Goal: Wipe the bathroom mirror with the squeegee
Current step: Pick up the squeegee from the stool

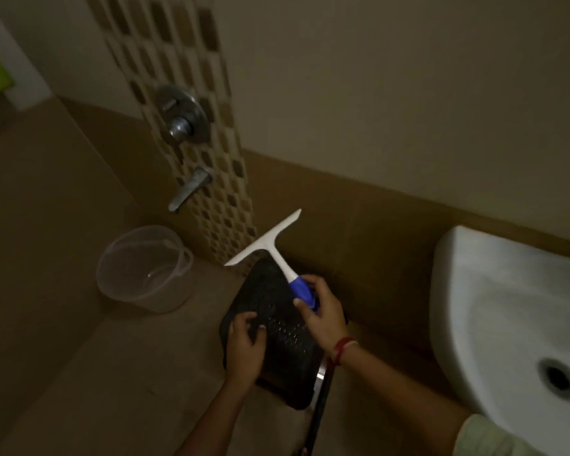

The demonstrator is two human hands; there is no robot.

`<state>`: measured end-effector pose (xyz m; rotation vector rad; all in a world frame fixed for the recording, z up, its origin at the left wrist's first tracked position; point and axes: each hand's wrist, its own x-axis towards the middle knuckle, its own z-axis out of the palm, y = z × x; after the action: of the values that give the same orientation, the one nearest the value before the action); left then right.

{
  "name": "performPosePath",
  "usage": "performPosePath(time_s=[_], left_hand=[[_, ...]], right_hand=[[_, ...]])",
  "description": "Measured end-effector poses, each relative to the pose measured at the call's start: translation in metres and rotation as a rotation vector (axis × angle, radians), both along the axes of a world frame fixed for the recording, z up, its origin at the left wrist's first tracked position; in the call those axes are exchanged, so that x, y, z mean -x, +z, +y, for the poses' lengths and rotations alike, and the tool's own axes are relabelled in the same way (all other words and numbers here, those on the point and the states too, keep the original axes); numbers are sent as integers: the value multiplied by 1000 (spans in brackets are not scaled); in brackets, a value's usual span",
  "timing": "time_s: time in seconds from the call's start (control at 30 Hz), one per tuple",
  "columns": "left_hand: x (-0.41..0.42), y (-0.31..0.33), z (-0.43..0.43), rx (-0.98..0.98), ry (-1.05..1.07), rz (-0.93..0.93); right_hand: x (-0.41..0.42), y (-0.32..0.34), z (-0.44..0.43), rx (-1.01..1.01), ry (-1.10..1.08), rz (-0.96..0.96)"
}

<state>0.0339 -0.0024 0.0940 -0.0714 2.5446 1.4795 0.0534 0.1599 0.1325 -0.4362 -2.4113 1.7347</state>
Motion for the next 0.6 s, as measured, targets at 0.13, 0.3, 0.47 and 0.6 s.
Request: performPosePath(time_s=[0.13,0.3,0.47,0.6], left_hand=[[-14,60,27,-64,-47,99],[-37,151,87,-138,-177,324],[-74,236,152,-201,-311,550],[-98,302,198,-263,-401,684]], right_hand=[[-37,96,11,-64,28,281],[-101,194,41,-228,-35,583],[-174,279,83,-350,-158,766],[-229,338,116,-405,-268,895]])
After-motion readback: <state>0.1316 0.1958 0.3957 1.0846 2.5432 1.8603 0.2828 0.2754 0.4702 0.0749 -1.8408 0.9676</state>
